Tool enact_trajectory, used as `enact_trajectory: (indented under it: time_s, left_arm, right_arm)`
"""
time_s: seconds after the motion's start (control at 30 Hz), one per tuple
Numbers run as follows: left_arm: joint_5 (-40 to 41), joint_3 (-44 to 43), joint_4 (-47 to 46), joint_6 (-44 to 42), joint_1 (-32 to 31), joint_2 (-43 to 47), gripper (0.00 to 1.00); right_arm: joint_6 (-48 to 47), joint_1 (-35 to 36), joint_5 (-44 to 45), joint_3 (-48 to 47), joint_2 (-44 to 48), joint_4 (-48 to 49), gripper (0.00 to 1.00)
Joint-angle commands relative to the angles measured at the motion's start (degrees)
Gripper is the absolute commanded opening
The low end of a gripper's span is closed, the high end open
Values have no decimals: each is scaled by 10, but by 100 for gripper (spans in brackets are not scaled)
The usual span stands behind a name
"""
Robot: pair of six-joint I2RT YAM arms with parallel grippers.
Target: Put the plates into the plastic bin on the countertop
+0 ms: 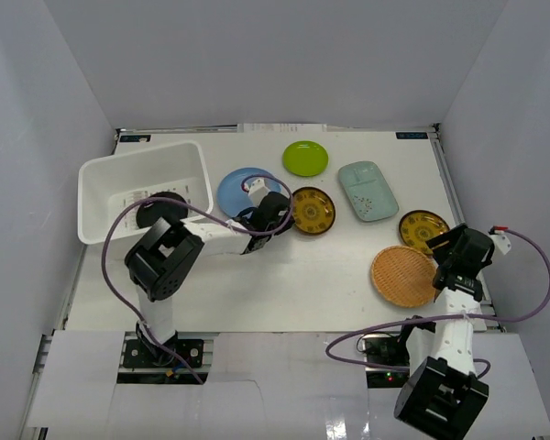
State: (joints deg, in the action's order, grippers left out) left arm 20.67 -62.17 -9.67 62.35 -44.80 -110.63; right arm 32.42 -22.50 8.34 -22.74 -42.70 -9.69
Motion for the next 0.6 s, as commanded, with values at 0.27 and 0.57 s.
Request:
enact_trajectory:
  time_s: [0.27, 0.57]
  left_arm:
    - [-48, 29, -33, -154, 9, 337, 0]
    - [-67, 21, 191, -179, 227, 547, 0]
  right_arm:
    - [68, -118, -125, 47, -112, 135, 73]
    - [166, -119, -153, 67, -239, 280, 58]
